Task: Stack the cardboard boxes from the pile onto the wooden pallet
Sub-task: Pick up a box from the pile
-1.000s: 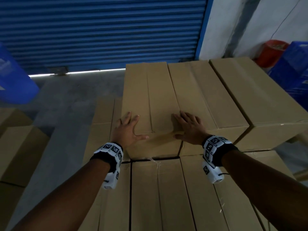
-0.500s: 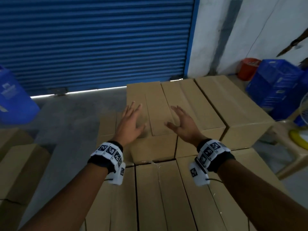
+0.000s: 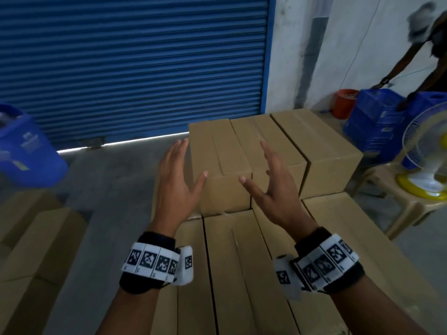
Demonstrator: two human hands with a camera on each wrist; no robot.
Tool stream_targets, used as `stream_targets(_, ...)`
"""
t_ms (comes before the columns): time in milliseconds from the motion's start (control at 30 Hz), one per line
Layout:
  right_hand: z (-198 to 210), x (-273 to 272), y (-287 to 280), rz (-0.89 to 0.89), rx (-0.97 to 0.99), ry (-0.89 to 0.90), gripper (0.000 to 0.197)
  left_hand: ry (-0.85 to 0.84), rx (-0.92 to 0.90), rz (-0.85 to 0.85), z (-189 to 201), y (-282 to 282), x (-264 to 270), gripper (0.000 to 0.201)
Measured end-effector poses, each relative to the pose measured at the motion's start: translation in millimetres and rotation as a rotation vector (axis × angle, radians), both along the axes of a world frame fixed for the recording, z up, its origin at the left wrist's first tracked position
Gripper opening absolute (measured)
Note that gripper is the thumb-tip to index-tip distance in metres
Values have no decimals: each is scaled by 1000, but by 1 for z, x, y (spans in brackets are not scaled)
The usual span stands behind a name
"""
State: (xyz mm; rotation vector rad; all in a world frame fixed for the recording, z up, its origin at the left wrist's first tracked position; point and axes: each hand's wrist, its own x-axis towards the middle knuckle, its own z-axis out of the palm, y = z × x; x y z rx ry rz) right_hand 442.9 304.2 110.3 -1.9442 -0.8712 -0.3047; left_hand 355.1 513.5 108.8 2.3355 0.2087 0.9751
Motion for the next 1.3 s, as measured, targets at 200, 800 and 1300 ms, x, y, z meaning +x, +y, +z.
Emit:
stream_targets(200, 12, -88, -39, 96, 119, -14, 82, -44, -4, 58, 5, -60, -105, 69)
stream_targets(800, -75, -315, -28, 450, -68, 127, 66, 204, -98, 428, -83, -99, -422, 64)
stream_targets(1300, -131, -558, 230, 716, -256, 265, 74, 244, -200, 756, -129, 91, -690, 57)
